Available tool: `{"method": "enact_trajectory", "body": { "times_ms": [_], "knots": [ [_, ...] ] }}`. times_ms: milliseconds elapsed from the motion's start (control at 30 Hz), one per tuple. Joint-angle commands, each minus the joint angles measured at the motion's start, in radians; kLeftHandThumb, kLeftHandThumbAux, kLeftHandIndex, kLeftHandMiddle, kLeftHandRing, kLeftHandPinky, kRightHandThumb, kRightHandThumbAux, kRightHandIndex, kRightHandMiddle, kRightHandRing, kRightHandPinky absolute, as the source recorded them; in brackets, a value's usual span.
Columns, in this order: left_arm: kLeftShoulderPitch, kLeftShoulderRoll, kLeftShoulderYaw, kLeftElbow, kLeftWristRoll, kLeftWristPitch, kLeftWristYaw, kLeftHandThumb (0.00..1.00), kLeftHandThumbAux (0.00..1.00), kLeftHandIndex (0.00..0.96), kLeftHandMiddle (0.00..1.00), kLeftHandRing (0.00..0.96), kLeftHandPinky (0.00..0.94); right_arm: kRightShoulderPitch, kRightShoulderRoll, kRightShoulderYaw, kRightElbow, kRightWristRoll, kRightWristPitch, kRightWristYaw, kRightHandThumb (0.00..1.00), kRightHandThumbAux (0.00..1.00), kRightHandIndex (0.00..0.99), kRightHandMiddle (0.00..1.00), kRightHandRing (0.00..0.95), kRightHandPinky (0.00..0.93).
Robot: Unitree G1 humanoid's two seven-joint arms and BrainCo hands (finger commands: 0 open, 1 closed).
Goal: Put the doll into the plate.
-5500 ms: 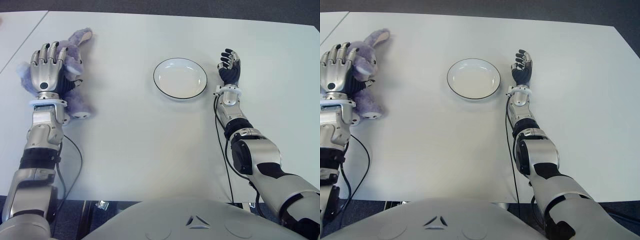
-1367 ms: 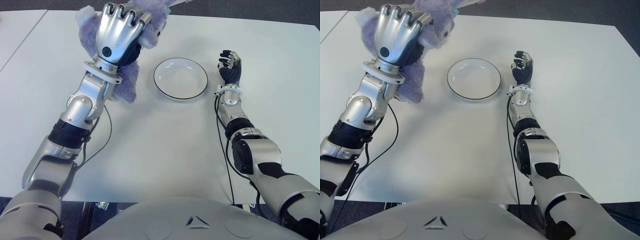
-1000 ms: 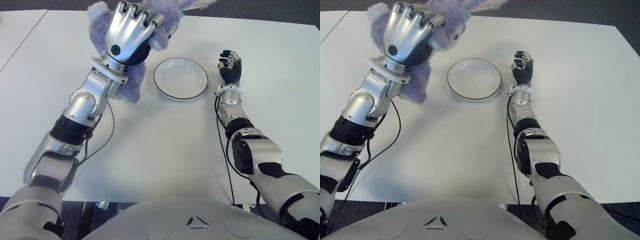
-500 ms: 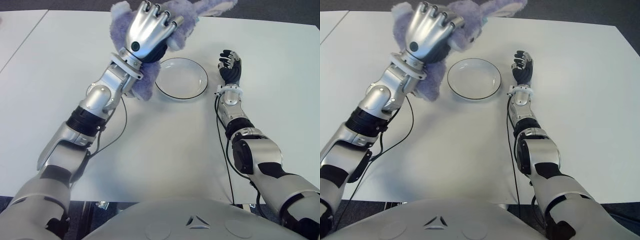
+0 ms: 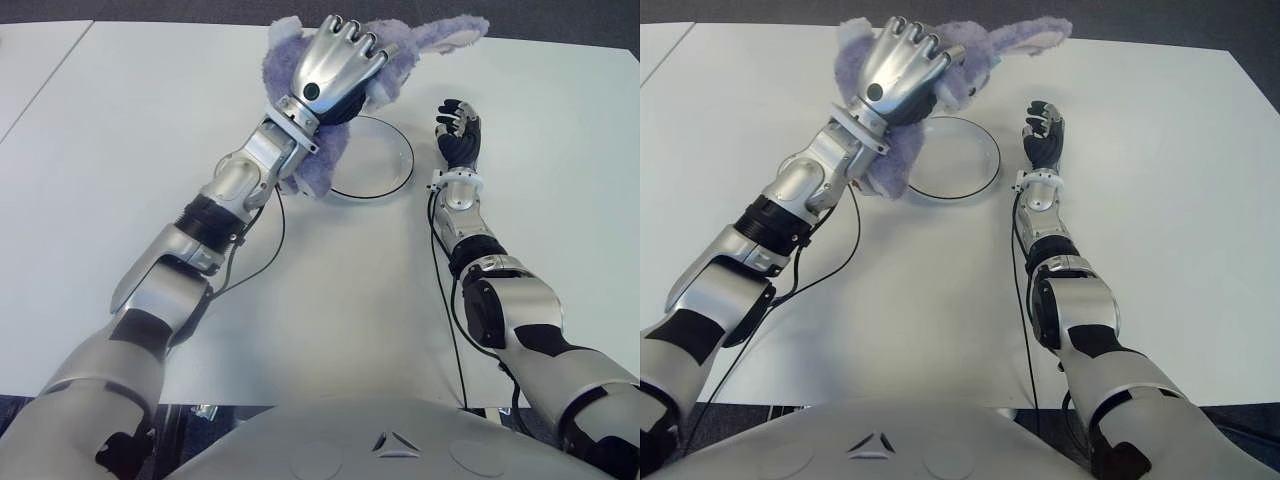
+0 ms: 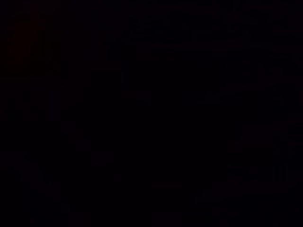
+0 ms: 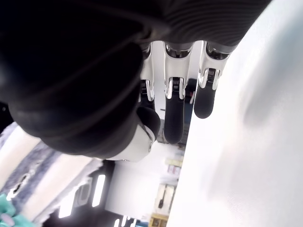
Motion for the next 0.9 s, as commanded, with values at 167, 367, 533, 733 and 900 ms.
{"method": "enact_trajectory", "body": {
  "times_ms": [167, 367, 533, 733, 900],
  "knots": [
    [-0.06, -0.095, -0.068, 0.242, 0.005, 0.001, 0.121, 0.732, 0.696, 0.444, 0.838, 0.844, 0.86, 0.321, 0.084, 0.012, 0.172, -0.027, 0.031, -0.011, 0.822, 0.911, 0.262, 0.302, 0.317, 0.226],
    [-0.066, -0.13, -0.071, 0.327, -0.016, 0.011, 0.136, 0.73, 0.696, 0.444, 0.832, 0.835, 0.851, 0.325, 0.084, 0.013, 0.171, -0.028, 0.023, -0.014, 0.825, 0.907, 0.262, 0.308, 0.319, 0.217],
    [-0.056, -0.147, -0.063, 0.36, -0.028, 0.023, 0.145, 0.729, 0.696, 0.444, 0.824, 0.827, 0.845, 0.327, 0.086, 0.01, 0.17, -0.023, 0.024, -0.011, 0.824, 0.908, 0.255, 0.309, 0.317, 0.213],
    [-0.037, -0.154, -0.051, 0.384, -0.046, 0.04, 0.152, 0.729, 0.696, 0.443, 0.822, 0.823, 0.844, 0.33, 0.085, 0.006, 0.17, -0.019, 0.022, -0.005, 0.835, 0.906, 0.245, 0.306, 0.327, 0.223],
    [-0.022, -0.154, -0.048, 0.383, -0.058, 0.046, 0.158, 0.729, 0.696, 0.443, 0.82, 0.821, 0.844, 0.332, 0.082, 0.006, 0.17, -0.021, 0.017, -0.007, 0.858, 0.894, 0.234, 0.307, 0.345, 0.223]
  ]
}}
